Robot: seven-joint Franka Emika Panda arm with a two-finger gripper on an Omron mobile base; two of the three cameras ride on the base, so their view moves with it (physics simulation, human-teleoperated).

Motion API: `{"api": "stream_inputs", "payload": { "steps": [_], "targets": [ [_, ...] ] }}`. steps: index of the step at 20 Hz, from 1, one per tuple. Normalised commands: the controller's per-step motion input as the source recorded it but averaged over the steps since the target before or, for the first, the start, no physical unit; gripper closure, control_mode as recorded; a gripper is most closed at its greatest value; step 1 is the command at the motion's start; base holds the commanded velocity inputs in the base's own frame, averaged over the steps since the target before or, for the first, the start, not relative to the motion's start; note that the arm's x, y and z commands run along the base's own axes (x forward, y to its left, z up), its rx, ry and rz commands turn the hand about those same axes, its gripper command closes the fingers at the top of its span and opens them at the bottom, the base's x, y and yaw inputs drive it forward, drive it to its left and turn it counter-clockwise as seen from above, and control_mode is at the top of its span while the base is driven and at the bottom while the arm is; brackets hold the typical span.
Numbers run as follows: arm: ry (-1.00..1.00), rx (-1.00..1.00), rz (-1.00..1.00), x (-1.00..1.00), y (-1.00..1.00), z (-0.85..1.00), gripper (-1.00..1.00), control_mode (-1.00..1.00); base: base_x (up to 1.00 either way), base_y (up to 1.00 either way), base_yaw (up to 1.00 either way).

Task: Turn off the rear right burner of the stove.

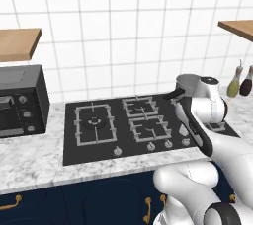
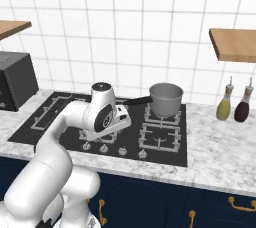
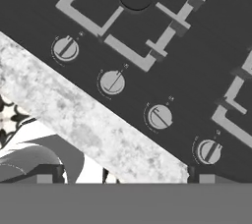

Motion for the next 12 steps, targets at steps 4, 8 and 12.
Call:
{"api": "stream_inputs", "payload": {
  "steps": [4,8,12],
  "targets": [
    [0.04,-0.03,0.11,0.02,0.0,-0.44,-1.0,-1.0,0.0,0.0,0.0],
    [0.01,-0.04,0.12,0.08,0.0,-0.51,-1.0,-1.0,0.0,0.0,0.0],
    [0.0,0.0,0.12,0.13,-0.21,-0.38,-1.0,-1.0,0.0,0.0,0.0]
  ]
}}
